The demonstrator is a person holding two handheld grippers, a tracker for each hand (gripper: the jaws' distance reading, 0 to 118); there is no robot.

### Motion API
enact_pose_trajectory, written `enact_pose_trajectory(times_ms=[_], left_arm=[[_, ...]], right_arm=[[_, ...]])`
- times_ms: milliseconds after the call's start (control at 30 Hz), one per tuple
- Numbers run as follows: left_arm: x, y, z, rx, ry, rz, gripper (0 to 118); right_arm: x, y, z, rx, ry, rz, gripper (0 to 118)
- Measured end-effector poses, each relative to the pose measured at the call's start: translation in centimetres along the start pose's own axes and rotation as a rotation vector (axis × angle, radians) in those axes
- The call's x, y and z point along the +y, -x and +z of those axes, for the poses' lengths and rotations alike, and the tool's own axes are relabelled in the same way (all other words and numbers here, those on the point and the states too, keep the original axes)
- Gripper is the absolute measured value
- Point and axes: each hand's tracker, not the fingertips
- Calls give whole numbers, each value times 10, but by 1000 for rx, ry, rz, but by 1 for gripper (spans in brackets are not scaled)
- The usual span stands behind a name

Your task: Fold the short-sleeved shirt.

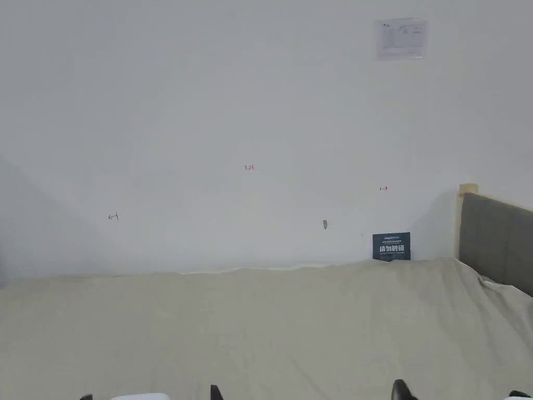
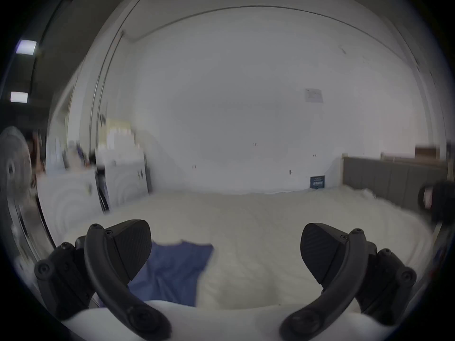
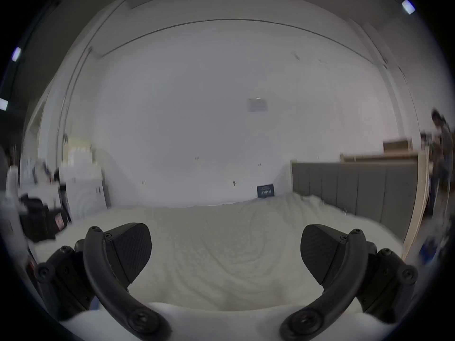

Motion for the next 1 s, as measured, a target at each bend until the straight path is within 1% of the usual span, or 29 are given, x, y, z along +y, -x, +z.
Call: enact_pose_trajectory(times_ms=[33,67,100,133,167,200,233,267,300,333,367,433,467,500,533,567,600,633,667,700,733,767,800,867,900,1000], left_arm=[[3,-9,2,1,-50,-111,118],[5,-22,3,9,-107,-277,118],[4,-34,5,20,-158,-449,118],[-1,-49,6,39,-221,-658,118],[-10,-60,6,57,-288,-877,118],[-20,-67,4,74,-348,-1073,118],[-28,-71,2,109,-397,-1203,118],[-34,-70,1,135,-422,-1257,118],[-34,-70,1,139,-435,-1266,118],[-31,-67,1,114,-412,-1195,118],[-26,-64,3,69,-368,-1103,118],[-18,-53,0,17,-261,-900,118],[-11,-44,0,-14,-206,-757,118],[-2,-32,-1,-38,-161,-608,118],[5,-21,-1,-58,-124,-463,118],[9,-8,-3,-76,-78,-285,118],[9,6,-4,-79,-41,-96,118],[7,17,-5,-87,-15,64,118],[2,26,-7,-97,18,226,118],[-3,35,-9,-121,35,308,118],[-9,38,-10,-137,46,360,118],[-13,39,-10,-127,42,306,118],[-16,32,-10,-122,42,284,118],[-19,24,-10,-84,58,161,118],[-20,21,-10,-80,55,123,118],[-21,10,-7,-85,29,69,118]], right_arm=[[-1,-9,-3,-15,24,-108,118],[-4,-20,-6,-45,60,-258,118],[-8,-32,-8,-74,89,-421,118],[-16,-47,-9,-105,137,-621,118],[-25,-61,-9,-152,181,-797,118],[-35,-71,-8,-221,216,-941,118],[-41,-78,-5,-264,218,-1006,118],[-48,-83,-3,-290,210,-1044,118],[-50,-86,-2,-287,196,-1021,118],[-49,-88,-2,-281,200,-979,118],[-47,-85,-1,-294,200,-915,118],[-38,-81,1,-262,157,-816,118],[-30,-77,2,-238,122,-748,118],[-21,-68,1,-210,86,-662,118],[-13,-61,1,-190,60,-558,118],[-5,-51,0,-159,27,-415,118],[2,-39,1,-141,-9,-250,118],[7,-26,3,-130,-39,-96,118],[7,-12,9,-125,-109,68,118],[4,1,16,-113,-201,201,118],[0,8,22,-86,-269,275,118],[-5,14,25,-56,-315,304,118],[-7,16,26,-25,-320,267,118],[-8,18,24,-24,-243,176,118],[-9,14,20,-37,-199,151,118],[-17,12,13,-51,-123,147,118]])
